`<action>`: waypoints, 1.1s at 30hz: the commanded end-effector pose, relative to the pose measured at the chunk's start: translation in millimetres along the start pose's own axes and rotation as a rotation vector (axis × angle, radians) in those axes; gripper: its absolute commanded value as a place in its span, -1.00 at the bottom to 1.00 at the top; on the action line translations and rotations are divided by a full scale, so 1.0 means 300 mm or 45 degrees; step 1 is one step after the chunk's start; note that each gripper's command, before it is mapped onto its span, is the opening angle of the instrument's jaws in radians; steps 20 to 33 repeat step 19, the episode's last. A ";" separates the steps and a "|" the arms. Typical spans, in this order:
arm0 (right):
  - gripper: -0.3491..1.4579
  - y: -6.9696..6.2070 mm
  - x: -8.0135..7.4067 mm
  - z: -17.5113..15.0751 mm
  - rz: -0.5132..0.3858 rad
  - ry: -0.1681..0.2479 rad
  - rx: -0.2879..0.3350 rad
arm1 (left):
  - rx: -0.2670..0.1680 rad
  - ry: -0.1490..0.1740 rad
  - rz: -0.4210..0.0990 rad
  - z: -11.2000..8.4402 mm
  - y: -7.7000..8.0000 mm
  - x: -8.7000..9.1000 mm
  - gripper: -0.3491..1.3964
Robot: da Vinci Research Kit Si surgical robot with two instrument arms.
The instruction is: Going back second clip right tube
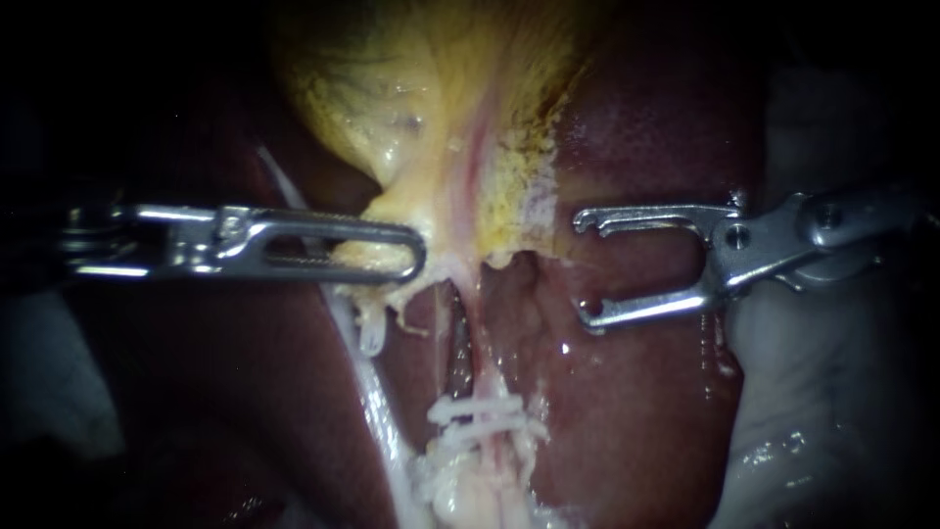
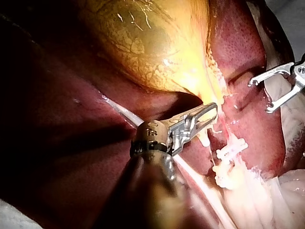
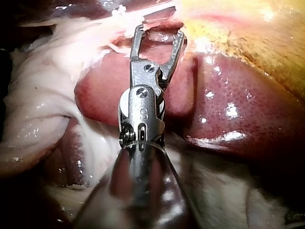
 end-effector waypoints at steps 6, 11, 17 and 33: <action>-0.06 -0.0005 0.0002 0.000 0.001 -0.002 -0.004 | -0.019 0.018 -0.007 0.0075 0.0085 0.0014 -1.00; -0.06 -0.0011 0.0006 0.000 -0.006 -0.002 -0.004 | -0.025 0.024 -0.009 0.0088 0.0106 0.0025 -1.00; -0.06 -0.0013 0.0009 0.000 -0.006 -0.002 -0.004 | -0.024 0.025 -0.010 0.0089 0.0098 0.0026 -1.00; -0.06 -0.0014 0.0009 0.000 -0.006 -0.002 -0.004 | -0.024 0.025 -0.011 0.0090 0.0094 0.0027 -1.00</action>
